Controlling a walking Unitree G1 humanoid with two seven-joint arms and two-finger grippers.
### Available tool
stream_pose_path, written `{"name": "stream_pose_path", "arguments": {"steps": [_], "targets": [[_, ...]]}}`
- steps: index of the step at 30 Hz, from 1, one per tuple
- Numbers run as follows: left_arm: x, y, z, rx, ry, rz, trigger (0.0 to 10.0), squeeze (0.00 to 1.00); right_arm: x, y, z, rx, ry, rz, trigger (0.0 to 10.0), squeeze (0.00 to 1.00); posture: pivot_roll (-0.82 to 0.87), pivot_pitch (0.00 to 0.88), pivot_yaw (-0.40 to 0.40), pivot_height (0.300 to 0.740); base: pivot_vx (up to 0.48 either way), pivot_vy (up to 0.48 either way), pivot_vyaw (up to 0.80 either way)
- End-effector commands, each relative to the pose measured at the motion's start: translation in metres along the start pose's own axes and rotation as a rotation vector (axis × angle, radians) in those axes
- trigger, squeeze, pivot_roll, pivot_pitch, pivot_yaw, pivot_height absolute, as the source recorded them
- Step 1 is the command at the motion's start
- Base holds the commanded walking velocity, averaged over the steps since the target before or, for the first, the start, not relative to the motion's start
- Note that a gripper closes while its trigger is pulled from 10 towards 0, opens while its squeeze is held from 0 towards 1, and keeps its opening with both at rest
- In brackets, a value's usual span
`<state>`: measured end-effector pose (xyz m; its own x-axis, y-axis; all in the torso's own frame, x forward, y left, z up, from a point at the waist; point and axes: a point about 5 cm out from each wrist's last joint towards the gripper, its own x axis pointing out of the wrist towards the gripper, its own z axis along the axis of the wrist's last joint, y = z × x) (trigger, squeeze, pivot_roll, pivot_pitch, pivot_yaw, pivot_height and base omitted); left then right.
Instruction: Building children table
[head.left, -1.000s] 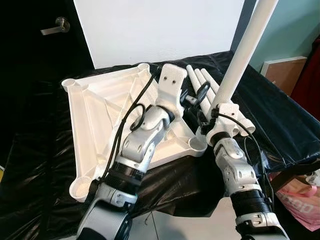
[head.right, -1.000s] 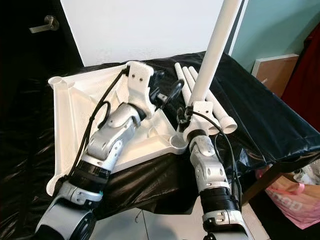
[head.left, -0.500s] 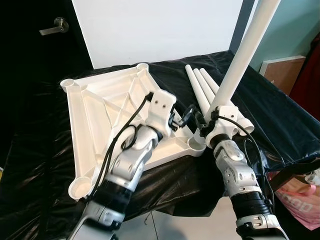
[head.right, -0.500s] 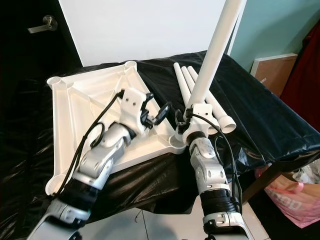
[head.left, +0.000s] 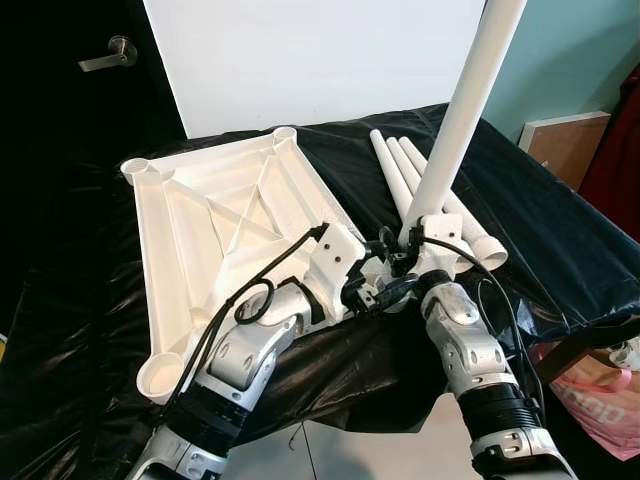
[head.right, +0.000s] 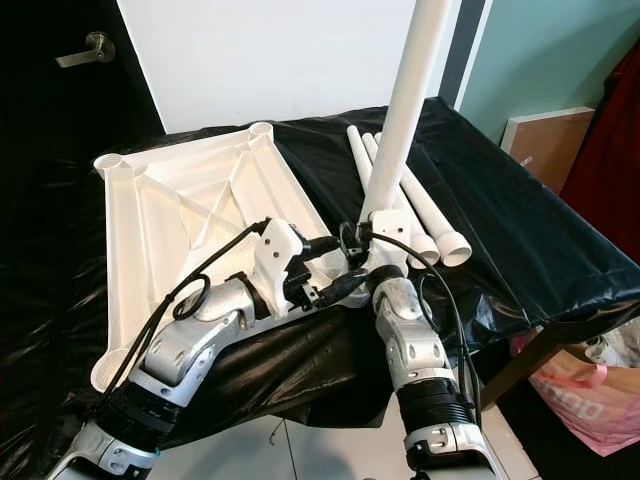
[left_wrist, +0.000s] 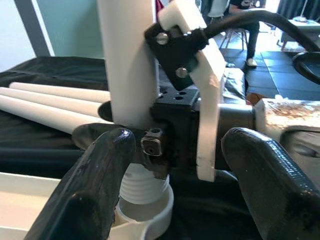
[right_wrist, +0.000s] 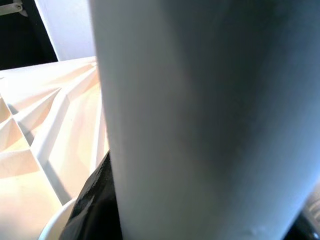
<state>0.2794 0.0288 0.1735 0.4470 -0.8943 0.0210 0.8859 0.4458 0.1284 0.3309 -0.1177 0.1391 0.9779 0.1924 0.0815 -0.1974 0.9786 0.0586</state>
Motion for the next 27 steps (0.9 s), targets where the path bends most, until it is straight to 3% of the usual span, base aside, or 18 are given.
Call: {"name": "stream_pose_path", "arguments": {"steps": [1,15,27], "targets": [[-0.002,-0.003,-0.005,-0.013,0.028,-0.011,10.0,0.0,-0.002,-0.001,-0.007,0.002,0.017,0.008,10.0,0.0,-0.18,0.011,0.007,0.74,0.0,0.0,0.0],[-0.001,-0.005,-0.004,-0.021,0.028,-0.032,10.0,0.0,-0.001,0.006,-0.021,-0.018,0.067,0.07,10.0,0.0,-0.18,0.016,0.01,0.74,0.0,0.0,0.0],[-0.003,-0.005,-0.003,-0.017,0.035,-0.034,10.0,0.0,-0.007,0.013,-0.032,-0.133,0.064,0.133,10.0,0.0,-0.18,0.015,0.009,0.74,0.0,0.0,0.0]]}}
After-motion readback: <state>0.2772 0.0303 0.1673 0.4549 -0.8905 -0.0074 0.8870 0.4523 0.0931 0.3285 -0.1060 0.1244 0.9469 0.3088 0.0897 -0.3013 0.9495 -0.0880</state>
